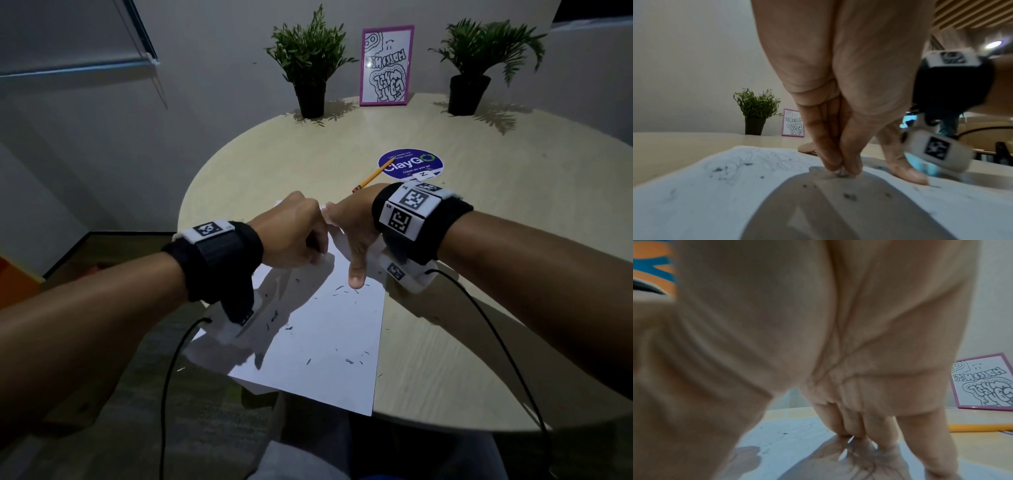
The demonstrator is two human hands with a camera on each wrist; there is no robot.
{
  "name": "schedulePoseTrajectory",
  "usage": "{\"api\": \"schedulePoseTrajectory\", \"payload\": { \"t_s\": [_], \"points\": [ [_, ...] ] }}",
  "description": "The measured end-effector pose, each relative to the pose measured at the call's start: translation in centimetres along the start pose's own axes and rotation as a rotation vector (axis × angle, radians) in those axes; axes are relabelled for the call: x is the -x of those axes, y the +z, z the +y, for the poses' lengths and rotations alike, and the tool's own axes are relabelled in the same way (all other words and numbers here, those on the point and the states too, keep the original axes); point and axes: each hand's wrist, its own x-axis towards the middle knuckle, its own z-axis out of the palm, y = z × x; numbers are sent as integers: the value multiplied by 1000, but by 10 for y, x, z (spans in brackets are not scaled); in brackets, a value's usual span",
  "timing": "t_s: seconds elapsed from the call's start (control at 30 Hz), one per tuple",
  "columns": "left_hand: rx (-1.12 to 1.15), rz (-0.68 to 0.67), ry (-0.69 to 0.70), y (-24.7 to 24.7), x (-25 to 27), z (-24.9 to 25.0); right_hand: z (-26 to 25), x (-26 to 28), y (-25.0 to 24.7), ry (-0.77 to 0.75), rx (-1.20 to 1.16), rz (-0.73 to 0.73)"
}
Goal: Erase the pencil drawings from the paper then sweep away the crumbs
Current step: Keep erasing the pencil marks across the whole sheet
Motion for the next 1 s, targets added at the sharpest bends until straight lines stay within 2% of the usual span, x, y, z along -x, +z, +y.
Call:
{"api": "schedulePoseTrajectory", "payload": {
  "t_s": [0.13, 0.27, 0.37, 0.5, 0.6, 0.67, 0.8, 0.87, 1.0],
  "points": [
    [-1, -74, 23, -4, 8, 3, -3, 2, 0, -2, 5, -5],
    [-57, 55, -53, -15, -22, 0, 1, 2, 0, -3, 2, 59],
    [-98, 32, -73, -9, -28, 0, 2, 2, 2, -14, -3, 68],
    [-39, 30, -29, 0, -7, 4, 0, -1, -1, -8, 13, 33],
    [-50, -18, 40, 5, 12, 11, -1, -3, -2, -24, 11, 12],
    [-33, -49, 33, 3, 11, 11, 0, -4, -1, -25, 3, 14],
    [-47, 71, -85, -13, -21, -2, 0, -2, -1, -19, 22, 35],
    [-43, 75, -126, -12, -31, -5, 2, -3, 1, -23, 17, 58],
    [-37, 41, -52, 3, -15, -1, 5, -3, 1, -25, 4, 53]
  ]
}}
